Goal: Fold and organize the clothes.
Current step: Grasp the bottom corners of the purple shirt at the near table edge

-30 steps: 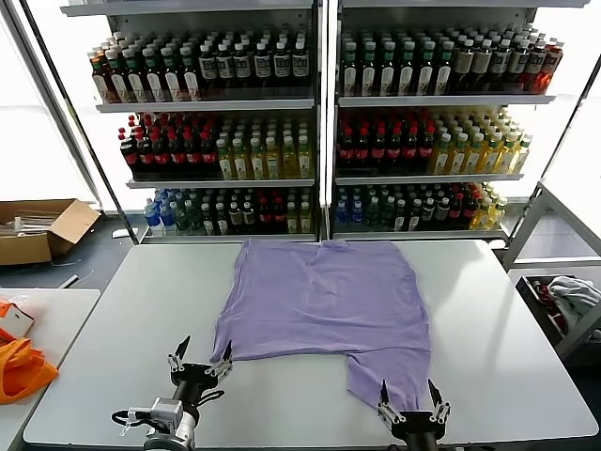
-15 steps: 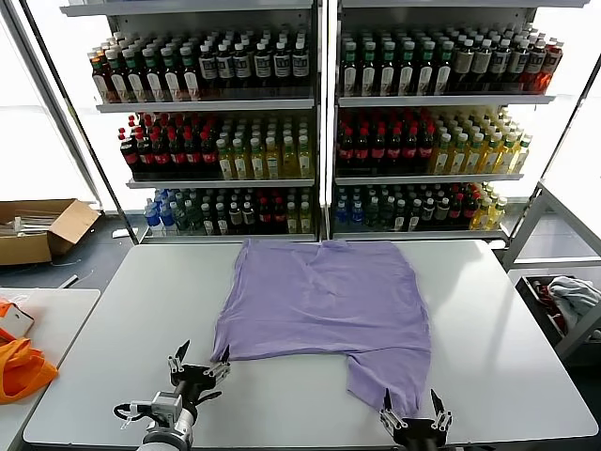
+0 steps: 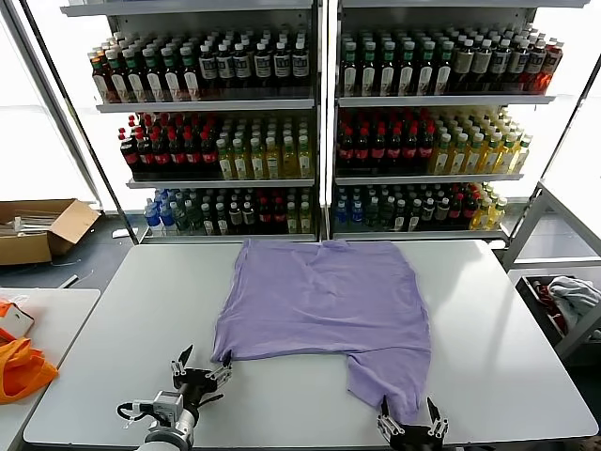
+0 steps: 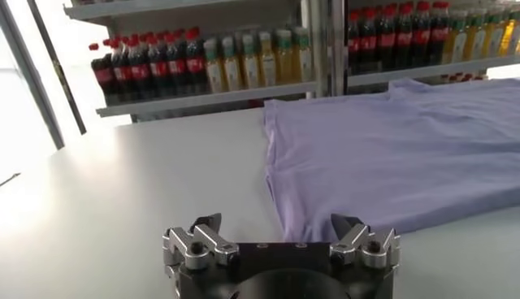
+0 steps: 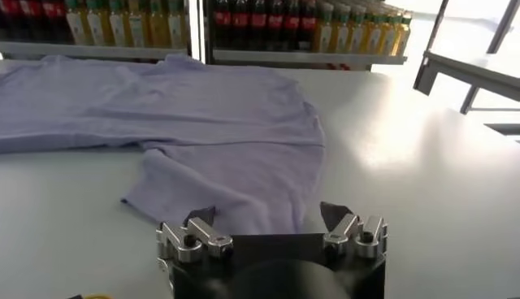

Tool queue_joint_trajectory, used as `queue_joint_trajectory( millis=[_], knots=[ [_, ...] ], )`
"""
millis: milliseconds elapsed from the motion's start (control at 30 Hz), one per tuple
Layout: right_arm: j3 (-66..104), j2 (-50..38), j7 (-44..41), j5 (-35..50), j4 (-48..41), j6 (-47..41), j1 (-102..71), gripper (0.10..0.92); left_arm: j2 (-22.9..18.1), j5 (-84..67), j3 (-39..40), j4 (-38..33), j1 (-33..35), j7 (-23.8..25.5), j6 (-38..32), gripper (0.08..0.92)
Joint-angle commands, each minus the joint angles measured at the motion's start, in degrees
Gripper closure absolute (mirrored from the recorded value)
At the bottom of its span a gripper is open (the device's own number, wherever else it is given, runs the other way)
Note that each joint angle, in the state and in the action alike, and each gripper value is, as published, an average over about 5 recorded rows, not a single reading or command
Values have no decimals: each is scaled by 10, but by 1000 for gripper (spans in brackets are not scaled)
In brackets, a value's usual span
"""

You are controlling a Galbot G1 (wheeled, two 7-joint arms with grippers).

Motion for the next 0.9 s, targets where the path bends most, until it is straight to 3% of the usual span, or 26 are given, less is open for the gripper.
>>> queue_joint_trajectory(
  millis=[33, 167, 900],
  knots=[
    [0, 1, 0, 3, -5, 0, 0, 208, 3, -17, 12, 2, 6, 2, 8, 177],
    [-2, 2, -1, 3, -13, 1, 0, 284, 5, -35, 24, -8, 14, 3, 18, 243],
    [-8, 5, -9, 2, -5, 9, 7, 890, 0, -18, 44, -9, 8, 3, 24, 873]
  ],
)
